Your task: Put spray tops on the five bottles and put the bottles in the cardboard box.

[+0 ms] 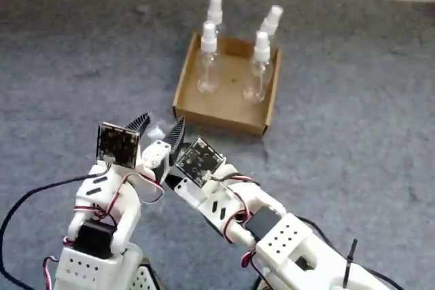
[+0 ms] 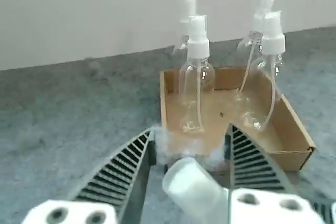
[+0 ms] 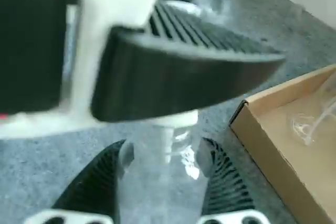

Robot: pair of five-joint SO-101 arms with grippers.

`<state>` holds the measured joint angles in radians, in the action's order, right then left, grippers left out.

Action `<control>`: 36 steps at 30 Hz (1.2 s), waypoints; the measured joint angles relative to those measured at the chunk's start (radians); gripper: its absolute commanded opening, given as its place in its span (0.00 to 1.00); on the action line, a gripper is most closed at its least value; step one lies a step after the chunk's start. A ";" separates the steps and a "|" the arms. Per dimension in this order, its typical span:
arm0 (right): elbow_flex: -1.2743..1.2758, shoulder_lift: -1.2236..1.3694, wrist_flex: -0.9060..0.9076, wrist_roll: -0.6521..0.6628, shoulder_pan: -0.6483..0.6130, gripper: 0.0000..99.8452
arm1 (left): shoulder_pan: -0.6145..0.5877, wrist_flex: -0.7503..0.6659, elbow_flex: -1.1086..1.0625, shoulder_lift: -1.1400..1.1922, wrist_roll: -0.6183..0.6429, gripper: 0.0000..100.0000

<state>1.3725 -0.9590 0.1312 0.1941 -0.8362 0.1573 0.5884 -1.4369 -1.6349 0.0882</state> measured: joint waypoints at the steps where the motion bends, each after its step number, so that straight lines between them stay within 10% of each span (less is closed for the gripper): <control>1: 0.000 0.000 0.000 0.000 0.000 0.00 | 0.000 0.000 0.000 0.000 0.000 0.19; 36: 0.002 0.000 0.000 0.000 0.000 0.00 | -0.166 -0.031 0.160 0.249 0.002 0.19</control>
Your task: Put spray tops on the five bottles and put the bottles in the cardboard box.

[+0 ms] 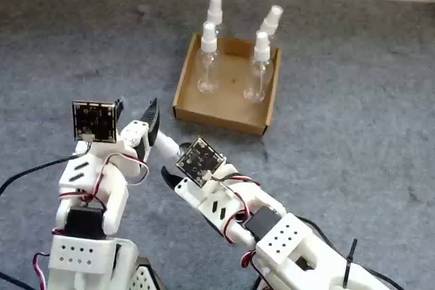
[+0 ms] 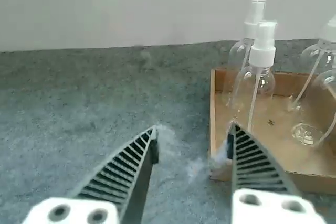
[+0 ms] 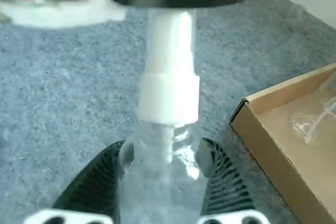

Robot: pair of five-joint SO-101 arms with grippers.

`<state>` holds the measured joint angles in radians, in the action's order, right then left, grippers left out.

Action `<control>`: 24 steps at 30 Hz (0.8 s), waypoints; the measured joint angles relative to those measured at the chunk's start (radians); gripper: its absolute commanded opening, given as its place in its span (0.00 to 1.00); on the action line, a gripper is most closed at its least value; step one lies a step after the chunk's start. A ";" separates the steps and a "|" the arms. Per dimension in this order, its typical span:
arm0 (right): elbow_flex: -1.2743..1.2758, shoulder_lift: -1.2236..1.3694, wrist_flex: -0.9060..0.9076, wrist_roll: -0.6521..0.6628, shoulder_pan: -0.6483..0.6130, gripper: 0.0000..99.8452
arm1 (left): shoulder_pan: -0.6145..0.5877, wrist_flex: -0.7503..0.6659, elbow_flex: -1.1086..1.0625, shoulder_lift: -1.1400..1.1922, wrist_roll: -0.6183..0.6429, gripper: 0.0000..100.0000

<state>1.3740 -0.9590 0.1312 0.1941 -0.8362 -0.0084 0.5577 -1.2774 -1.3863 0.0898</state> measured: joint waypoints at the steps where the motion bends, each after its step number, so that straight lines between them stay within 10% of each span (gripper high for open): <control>1: 0.000 0.000 0.000 0.000 0.000 0.00 | -0.003 0.000 0.000 0.005 0.002 0.19; 14: 0.000 0.000 0.000 0.000 0.000 0.00 | 0.180 0.190 0.020 -0.133 -0.008 0.19; 24: -0.002 -0.002 0.000 0.000 0.000 0.00 | 0.005 0.364 0.195 -0.201 -0.008 0.19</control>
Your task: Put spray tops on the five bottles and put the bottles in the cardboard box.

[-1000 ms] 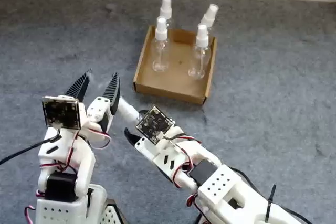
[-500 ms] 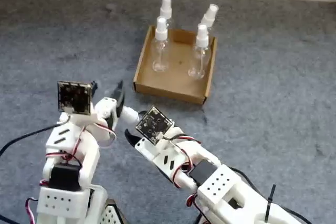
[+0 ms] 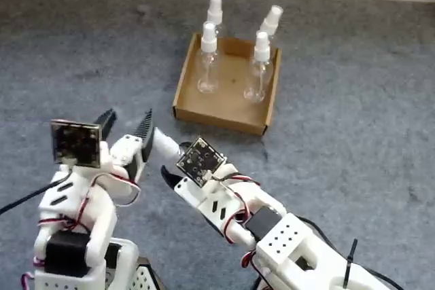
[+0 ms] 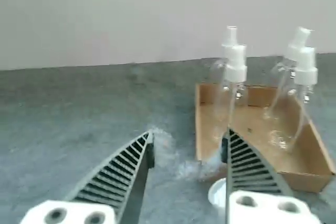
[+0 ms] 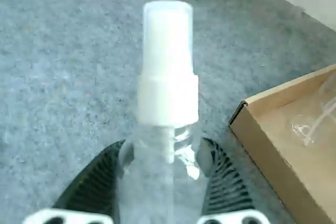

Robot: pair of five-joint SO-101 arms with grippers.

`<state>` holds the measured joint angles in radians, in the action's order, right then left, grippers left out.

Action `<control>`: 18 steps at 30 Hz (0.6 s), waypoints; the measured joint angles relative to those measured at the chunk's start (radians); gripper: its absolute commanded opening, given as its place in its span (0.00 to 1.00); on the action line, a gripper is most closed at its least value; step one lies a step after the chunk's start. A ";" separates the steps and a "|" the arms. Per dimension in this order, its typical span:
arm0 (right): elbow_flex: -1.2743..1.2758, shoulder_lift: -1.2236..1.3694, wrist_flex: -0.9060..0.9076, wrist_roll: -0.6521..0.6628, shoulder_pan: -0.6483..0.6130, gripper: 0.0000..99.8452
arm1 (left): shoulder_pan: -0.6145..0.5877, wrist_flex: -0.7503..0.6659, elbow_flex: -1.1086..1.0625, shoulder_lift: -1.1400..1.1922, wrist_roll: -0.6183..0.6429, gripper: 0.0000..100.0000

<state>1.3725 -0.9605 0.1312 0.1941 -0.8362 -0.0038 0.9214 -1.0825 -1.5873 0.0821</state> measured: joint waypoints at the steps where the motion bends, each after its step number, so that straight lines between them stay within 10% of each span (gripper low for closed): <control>1: 0.000 0.000 0.000 0.000 0.000 0.00 | -0.014 0.011 0.003 -0.006 0.000 0.19; 18: -0.499 0.069 0.382 -0.106 0.222 0.00 | -0.018 0.075 -0.190 -0.118 0.000 0.20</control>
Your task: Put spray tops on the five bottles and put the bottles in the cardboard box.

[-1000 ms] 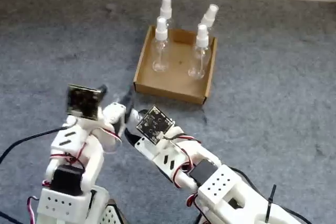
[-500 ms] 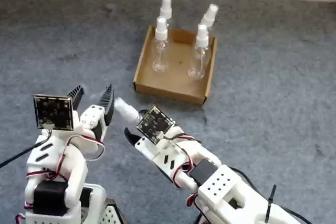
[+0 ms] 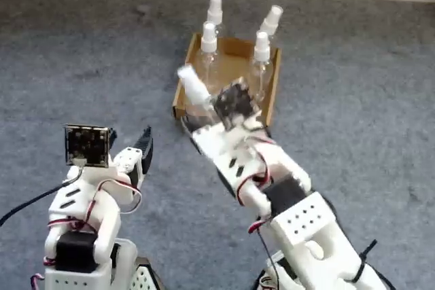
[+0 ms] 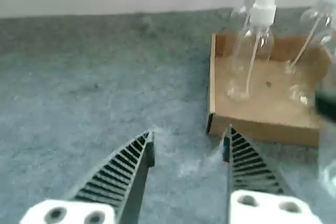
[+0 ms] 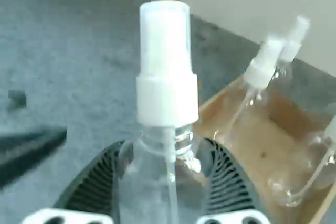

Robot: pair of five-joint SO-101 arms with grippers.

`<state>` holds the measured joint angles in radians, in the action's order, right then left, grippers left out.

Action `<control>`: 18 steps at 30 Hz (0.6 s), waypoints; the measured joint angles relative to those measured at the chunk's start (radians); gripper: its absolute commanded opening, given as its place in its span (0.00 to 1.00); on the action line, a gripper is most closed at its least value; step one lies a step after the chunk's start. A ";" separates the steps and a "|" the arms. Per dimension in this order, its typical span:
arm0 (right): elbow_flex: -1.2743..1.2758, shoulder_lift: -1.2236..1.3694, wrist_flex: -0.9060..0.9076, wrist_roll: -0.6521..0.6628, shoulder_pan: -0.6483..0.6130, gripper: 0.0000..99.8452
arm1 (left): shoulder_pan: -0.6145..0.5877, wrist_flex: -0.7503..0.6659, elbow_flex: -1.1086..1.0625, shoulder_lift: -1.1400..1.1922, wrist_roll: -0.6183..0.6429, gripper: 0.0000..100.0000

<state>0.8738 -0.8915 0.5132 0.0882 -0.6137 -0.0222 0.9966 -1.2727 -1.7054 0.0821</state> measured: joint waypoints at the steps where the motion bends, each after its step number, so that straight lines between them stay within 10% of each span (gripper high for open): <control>1: -0.048 0.038 0.014 -0.009 0.000 0.00 | 0.015 0.000 -0.002 -0.011 0.000 0.22; 12: -0.488 0.557 0.107 -0.114 0.000 0.00 | 0.219 0.058 -0.040 -0.083 -0.002 0.33; 18: -0.697 0.598 0.354 -0.133 -0.038 0.00 | 0.203 -0.140 -0.172 -0.035 -0.080 0.33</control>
<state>0.1772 -0.2931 0.8677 -0.0453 -0.6521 0.1803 0.8569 -1.4446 -1.7407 0.0023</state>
